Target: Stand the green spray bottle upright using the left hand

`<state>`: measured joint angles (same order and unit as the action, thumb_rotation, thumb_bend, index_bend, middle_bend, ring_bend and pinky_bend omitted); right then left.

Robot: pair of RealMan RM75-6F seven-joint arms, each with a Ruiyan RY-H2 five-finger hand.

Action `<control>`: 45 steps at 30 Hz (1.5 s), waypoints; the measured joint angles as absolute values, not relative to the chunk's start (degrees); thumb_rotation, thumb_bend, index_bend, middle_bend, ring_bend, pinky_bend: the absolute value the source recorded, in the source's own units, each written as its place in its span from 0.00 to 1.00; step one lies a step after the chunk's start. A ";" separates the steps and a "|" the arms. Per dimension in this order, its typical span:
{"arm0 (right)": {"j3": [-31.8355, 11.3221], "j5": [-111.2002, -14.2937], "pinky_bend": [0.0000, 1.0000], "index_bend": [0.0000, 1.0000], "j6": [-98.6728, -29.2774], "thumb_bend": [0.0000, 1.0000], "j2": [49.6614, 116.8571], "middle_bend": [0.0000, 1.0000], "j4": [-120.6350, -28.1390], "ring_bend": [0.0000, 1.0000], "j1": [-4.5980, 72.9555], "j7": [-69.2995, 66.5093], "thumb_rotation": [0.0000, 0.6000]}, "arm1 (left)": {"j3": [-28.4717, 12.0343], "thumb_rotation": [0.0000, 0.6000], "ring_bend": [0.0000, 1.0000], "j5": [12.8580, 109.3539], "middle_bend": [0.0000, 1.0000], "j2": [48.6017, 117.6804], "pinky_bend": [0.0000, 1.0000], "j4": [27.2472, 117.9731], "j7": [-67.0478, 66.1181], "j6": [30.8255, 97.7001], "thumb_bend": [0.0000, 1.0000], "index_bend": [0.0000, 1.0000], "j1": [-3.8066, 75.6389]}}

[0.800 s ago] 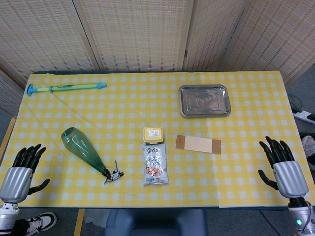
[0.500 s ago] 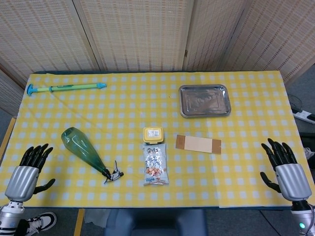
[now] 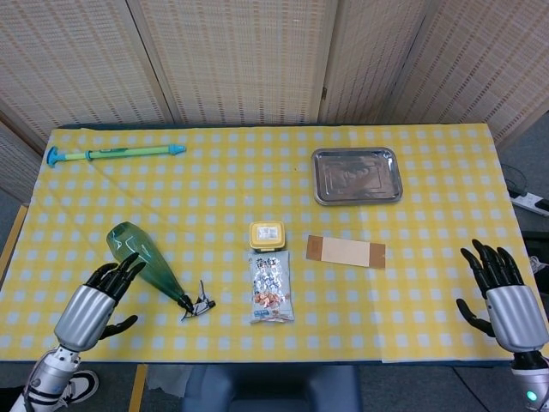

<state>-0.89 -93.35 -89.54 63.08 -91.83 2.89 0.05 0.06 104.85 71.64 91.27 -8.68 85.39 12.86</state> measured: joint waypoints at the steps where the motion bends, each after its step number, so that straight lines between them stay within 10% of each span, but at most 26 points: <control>1: -0.86 -93.44 0.00 0.00 -89.51 0.35 63.07 0.00 -91.85 0.00 2.91 0.01 1.00 | -0.07 1.00 0.96 105.60 0.20 72.41 0.91 91.59 -10.16 85.34 0.18 0.10 13.27; 45: -1.57 -91.82 0.00 0.00 -89.00 0.35 60.90 0.00 -92.05 0.00 2.73 -3.67 1.00 | 1.62 1.00 1.00 104.60 0.18 94.83 1.00 54.72 -8.37 76.12 0.19 0.15 25.59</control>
